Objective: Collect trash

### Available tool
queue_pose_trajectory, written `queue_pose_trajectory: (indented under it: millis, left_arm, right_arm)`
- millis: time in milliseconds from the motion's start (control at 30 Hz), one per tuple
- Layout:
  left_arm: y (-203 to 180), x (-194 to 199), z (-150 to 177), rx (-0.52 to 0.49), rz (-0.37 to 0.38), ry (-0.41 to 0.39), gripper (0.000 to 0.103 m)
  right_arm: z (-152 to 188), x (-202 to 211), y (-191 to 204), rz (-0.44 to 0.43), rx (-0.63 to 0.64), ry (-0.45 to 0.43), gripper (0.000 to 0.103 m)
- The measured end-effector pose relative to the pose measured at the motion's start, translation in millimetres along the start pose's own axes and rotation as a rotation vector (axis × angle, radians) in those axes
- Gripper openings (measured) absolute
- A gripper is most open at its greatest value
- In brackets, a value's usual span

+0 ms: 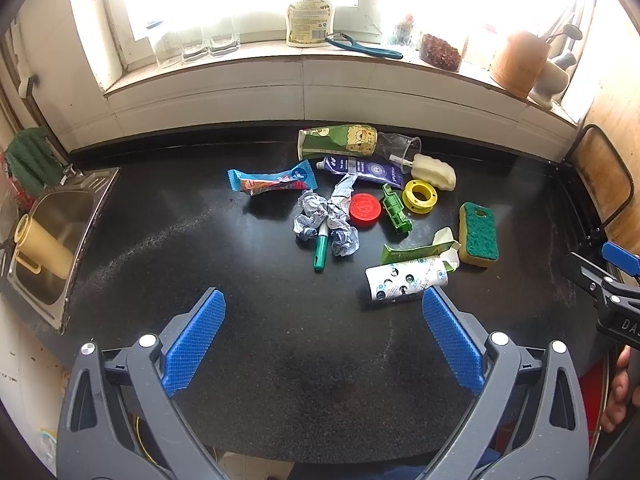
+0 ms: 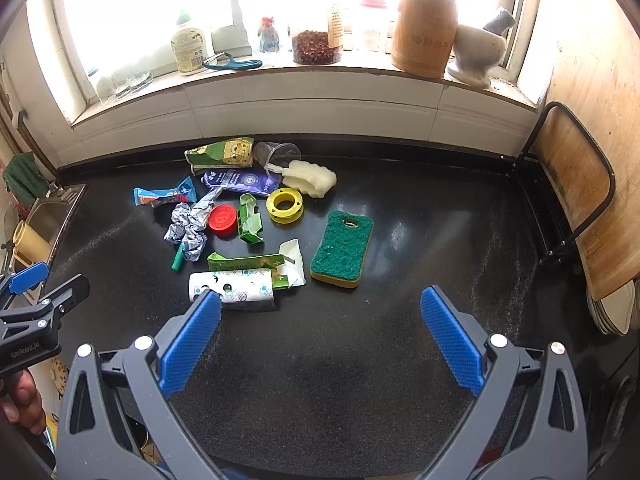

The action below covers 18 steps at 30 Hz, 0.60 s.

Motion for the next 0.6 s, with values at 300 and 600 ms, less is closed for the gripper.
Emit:
queue_pose_trajectory:
  millis: [300,600]
  left_arm:
    - [2.2,-0.6,1.9,0.003,0.006,0.005,0.096]
    - [2.4,-0.3,0.8,0.003,0.004,0.005,0.096]
  right_arm:
    - [0.3,-0.2,0.5,0.000,-0.002,0.001,0.097]
    - [1.0,-0.1,0.6,0.001,-0.003,0.002,0.097]
Point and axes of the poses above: each gripper's, at about its wrist camera, not at the fingertips, and x roughly against the way its jaws point, y to its left, z to its underside, the point moved 10 cm from there along -x, roughly the way its jaws point, and after that the axes turned 12 degrees about -y, right-handed, at the moved point
